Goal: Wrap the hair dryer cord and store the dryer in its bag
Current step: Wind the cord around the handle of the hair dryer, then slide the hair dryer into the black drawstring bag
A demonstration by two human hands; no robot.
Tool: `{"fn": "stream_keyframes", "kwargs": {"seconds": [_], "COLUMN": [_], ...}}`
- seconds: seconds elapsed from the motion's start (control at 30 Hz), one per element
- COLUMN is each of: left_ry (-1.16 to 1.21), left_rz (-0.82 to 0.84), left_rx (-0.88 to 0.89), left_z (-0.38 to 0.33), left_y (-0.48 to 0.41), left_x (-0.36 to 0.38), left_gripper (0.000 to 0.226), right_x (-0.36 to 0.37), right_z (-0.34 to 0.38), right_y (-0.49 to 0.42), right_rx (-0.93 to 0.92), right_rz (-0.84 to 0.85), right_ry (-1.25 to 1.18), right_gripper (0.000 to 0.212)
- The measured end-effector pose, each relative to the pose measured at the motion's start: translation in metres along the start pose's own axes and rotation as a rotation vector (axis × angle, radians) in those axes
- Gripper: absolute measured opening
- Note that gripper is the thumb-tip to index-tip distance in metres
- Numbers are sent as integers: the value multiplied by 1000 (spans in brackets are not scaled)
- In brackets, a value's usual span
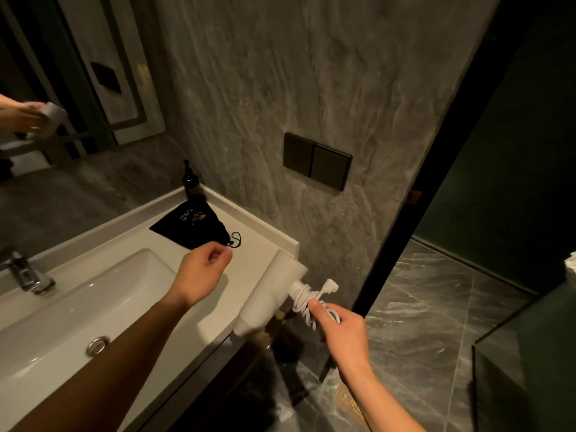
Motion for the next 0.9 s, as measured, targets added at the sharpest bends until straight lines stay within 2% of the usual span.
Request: {"fn": "stream_keyframes", "kwargs": {"seconds": [0.07, 0.17, 0.3, 0.53, 0.7, 0.8, 0.9], "left_ry": [-80, -174, -256, -305, -578, -655, -563], "left_rz": [-14, -21, -26, 35, 25, 102, 150], "left_rx": [-102, -144, -223, -190, -185, -202, -164], "left_z": [43, 94, 140, 186, 198, 213, 226], "left_y": [-6, -30, -78, -190, -237, -241, -238], "left_x": [-12, -22, -24, -5, 8, 14, 15], "left_gripper": [19, 16, 20, 49, 73, 57, 31], "right_x": [9, 27, 58, 115, 140, 148, 151], "right_z": [-10, -23, -32, -30, -24, -18, -12], "right_y": [-9, -25, -46, -83, -102, -108, -109], "right_rx": [63, 187, 331, 511, 558, 572, 584], "right_rz": [-36, -62, -90, -242, -326, -347, -363], "right_ry": [-14, -66, -171, -233, -249, -268, -253], "right_gripper": [78, 50, 58, 56, 55, 53, 55]}}
Point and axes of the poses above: each hand's wrist, its own y-axis away from the middle knuckle, its own x-axis out of the palm, z = x × y, the point moved 5 cm from there along -y, towards the middle knuckle, and after that the axes turned 13 degrees about y, right-handed, at the moved point
